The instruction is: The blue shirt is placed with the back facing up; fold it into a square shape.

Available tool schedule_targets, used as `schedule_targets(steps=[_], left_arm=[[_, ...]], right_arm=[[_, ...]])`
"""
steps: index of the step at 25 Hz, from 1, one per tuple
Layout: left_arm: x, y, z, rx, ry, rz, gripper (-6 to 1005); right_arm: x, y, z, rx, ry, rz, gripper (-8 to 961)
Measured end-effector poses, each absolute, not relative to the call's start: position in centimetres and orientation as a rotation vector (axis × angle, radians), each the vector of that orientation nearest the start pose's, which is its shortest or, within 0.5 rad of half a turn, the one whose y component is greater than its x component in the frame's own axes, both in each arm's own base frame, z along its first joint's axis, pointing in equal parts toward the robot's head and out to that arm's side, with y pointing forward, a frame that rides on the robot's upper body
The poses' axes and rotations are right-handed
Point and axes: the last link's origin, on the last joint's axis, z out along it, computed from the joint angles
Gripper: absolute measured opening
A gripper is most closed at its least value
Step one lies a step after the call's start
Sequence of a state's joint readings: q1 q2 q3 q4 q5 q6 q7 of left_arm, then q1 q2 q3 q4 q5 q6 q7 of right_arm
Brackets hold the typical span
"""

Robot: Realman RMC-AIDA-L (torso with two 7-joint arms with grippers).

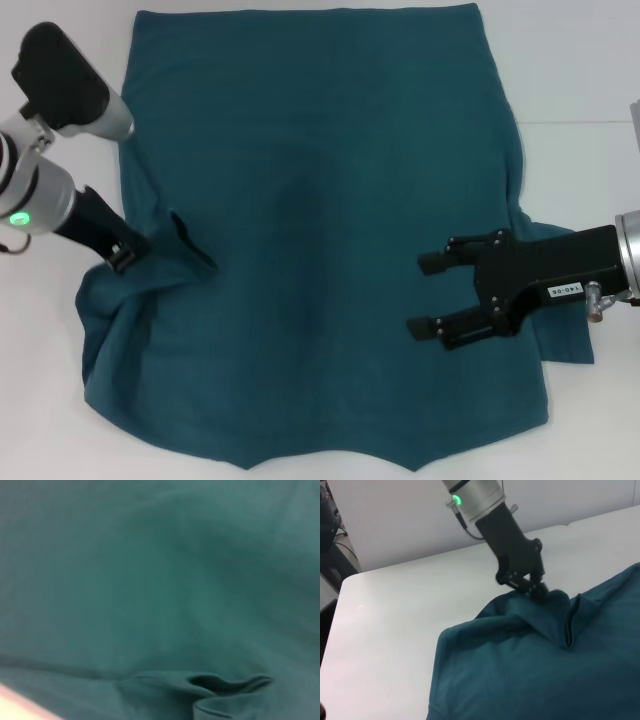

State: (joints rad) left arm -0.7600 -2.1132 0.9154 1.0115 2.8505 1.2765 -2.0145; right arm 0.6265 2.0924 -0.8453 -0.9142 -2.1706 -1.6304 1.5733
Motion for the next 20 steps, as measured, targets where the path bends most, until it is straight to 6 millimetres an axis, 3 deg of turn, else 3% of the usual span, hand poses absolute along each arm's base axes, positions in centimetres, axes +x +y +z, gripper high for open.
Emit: schedule_targets(steps=[8,14,20], left_arm=[[-22.9,39.1,2.1,-2.553,-0.591,0.527,29],[-23.4,38.0,1.2,-2.584,-0.619,0.55,24],[-22.5,36.4,0.3,-2.696,-0.614,0.544,25]], right_arm=[[21.0,35.0,0.5,-2.965,0.405,0.37,928],[21.2,34.9,0.5,-2.963,0.407,0.37,927],[21.2,34.9,0.6,-2.959,0.41,0.372,926]])
